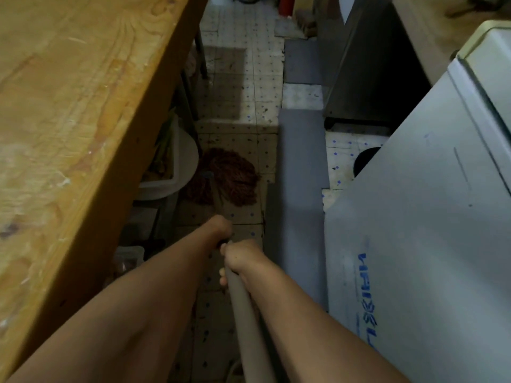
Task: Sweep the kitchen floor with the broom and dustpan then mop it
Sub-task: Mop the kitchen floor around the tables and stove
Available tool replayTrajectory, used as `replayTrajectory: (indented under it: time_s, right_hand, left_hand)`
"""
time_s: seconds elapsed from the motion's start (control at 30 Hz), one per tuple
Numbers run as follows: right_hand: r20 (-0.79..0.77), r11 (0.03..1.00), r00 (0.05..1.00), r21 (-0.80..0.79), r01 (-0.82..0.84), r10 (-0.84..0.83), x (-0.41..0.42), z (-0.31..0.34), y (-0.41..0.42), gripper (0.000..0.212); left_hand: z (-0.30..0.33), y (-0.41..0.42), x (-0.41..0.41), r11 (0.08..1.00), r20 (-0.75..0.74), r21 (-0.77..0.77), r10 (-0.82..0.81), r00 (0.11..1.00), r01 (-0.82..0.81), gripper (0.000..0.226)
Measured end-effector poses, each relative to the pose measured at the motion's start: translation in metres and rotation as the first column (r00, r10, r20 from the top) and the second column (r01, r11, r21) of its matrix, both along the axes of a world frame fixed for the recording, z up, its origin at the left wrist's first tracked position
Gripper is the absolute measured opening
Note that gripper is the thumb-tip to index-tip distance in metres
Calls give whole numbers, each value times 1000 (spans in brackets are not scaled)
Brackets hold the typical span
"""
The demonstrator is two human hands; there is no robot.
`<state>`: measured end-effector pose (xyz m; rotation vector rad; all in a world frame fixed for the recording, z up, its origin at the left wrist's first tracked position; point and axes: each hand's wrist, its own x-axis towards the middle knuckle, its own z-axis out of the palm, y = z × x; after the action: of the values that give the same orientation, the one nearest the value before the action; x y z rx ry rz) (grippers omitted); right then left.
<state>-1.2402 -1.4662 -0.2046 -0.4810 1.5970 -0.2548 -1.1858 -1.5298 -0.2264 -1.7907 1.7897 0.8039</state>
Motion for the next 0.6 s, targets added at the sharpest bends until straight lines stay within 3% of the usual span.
replayTrajectory:
  time_s: [0.07, 0.17, 0.2, 0.3, 0.37, 0.43, 0.6]
  right_hand:
    - [1, 1000, 1000, 10, 8, -8, -7, -5, -1, 44]
    - [29, 999, 999, 34, 26, -27, -22, -4, 18, 42]
    - [23, 999, 1000, 39, 18, -19, -26, -2, 27, 41]
    - [14, 999, 999, 27, 30, -30, -41, 5, 53, 44]
    - [18, 999, 999, 34, 26, -26, -53, 13, 71, 34]
    - [22, 999, 1000, 44, 20, -21, -68, 26, 95, 25]
    - [17, 996, 997, 60, 73, -74, -103, 52, 163, 35]
  left_hand:
    - [0, -1, -4, 973, -61, 48, 227, 972, -224, 39]
    - [-4, 19, -12, 999, -24, -43, -14, 1000, 13, 37]
    - [-8, 28, -15, 999, -22, -35, -22, 1000, 21, 37]
    - [-16, 46, -28, 953, -169, 30, 302, 938, -301, 37]
    - [-12, 64, -41, 914, -175, 25, 402, 899, -404, 40]
    - [-7, 88, -54, 936, -168, 15, 350, 922, -353, 40]
    - [11, 153, -89, 996, -152, -5, 86, 985, -88, 37]
